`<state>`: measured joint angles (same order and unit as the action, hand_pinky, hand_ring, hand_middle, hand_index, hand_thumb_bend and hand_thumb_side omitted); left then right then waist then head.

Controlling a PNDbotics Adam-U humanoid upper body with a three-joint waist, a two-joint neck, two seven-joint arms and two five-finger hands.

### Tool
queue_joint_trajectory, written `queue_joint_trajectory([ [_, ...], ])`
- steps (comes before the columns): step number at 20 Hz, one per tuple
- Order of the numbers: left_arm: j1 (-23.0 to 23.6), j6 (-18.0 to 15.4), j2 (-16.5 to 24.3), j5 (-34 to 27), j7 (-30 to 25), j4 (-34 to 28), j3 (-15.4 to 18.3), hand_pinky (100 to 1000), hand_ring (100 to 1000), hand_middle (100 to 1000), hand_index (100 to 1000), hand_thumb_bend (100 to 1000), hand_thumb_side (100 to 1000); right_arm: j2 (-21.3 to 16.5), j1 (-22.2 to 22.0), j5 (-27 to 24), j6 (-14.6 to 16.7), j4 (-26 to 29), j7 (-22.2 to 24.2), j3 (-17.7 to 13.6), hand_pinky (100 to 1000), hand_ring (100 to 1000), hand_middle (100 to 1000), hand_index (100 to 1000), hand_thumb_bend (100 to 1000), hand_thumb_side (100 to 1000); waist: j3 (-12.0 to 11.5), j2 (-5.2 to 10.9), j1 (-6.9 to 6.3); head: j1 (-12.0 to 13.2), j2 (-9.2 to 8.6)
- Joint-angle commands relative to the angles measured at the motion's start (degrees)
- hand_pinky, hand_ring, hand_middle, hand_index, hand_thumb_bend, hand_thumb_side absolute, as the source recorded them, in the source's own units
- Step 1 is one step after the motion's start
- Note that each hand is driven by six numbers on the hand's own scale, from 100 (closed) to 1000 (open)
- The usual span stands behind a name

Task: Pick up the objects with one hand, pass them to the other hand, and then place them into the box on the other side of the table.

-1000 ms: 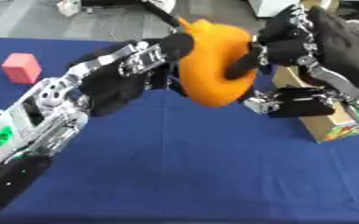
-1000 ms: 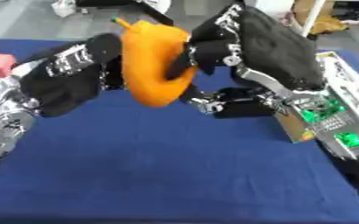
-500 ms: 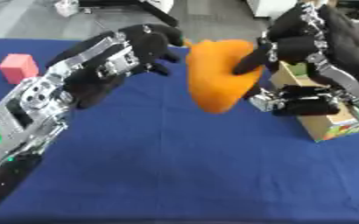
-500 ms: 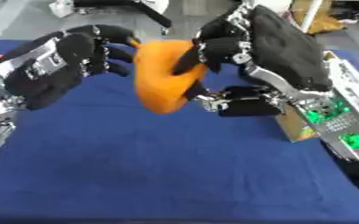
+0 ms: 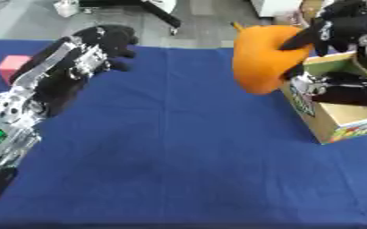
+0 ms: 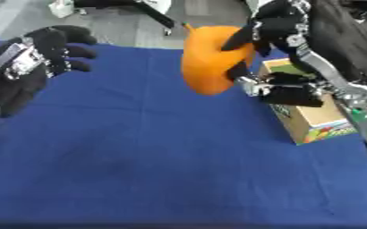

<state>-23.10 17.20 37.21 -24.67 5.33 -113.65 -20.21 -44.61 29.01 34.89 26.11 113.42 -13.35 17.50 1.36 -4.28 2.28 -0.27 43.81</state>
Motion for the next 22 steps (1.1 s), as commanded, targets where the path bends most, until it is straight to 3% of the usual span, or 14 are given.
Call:
queue_joint_trajectory([
  [1, 1.23, -1.08, 0.98, 0.66, 3.1, -0.95, 2.61, 790, 797, 778, 860, 578, 688, -3.63, -2.02, -1.48, -3.94, 1.17, -2.03, -3.3, 100, 102, 201, 438, 100, 100, -0.16, 0.25, 0.24, -2.33, 0.31],
  [7, 5.4, -4.42, -3.33, 3.34, 5.0, -0.95, 4.97, 779, 781, 758, 844, 553, 672, -5.31, -8.43, -6.8, -13.21, 1.17, -4.29, -6.86, 100, 100, 157, 424, 100, 100, -0.83, -0.1, 0.39, -7.98, 0.31],
  [16, 9.54, -7.87, -7.7, 6.84, 3.39, -0.95, 5.75, 773, 762, 733, 817, 542, 662, -6.73, -9.07, -10.81, -28.94, 1.14, -5.66, -9.64, 100, 110, 139, 409, 100, 100, -1.78, -0.69, -0.02, -12.96, 0.31],
  [19, 10.27, -8.96, -9.46, 8.39, 2.16, -0.95, 5.76, 772, 759, 729, 811, 537, 659, -6.56, -6.95, -14.91, -34.4, -3.38, -6.14, -9.55, 100, 107, 125, 395, 100, 100, -2.46, -0.86, -0.3, -14.11, 0.31],
  [22, 10.79, -9.75, -10.91, 9.63, 1.13, -0.95, 5.73, 768, 752, 717, 807, 535, 660, -5.81, -3.97, -18.84, -36.3, -12.75, -7.36, -8.99, 100, 104, 111, 382, 100, 100, -3.18, -1.02, -0.55, -15.09, 0.31],
])
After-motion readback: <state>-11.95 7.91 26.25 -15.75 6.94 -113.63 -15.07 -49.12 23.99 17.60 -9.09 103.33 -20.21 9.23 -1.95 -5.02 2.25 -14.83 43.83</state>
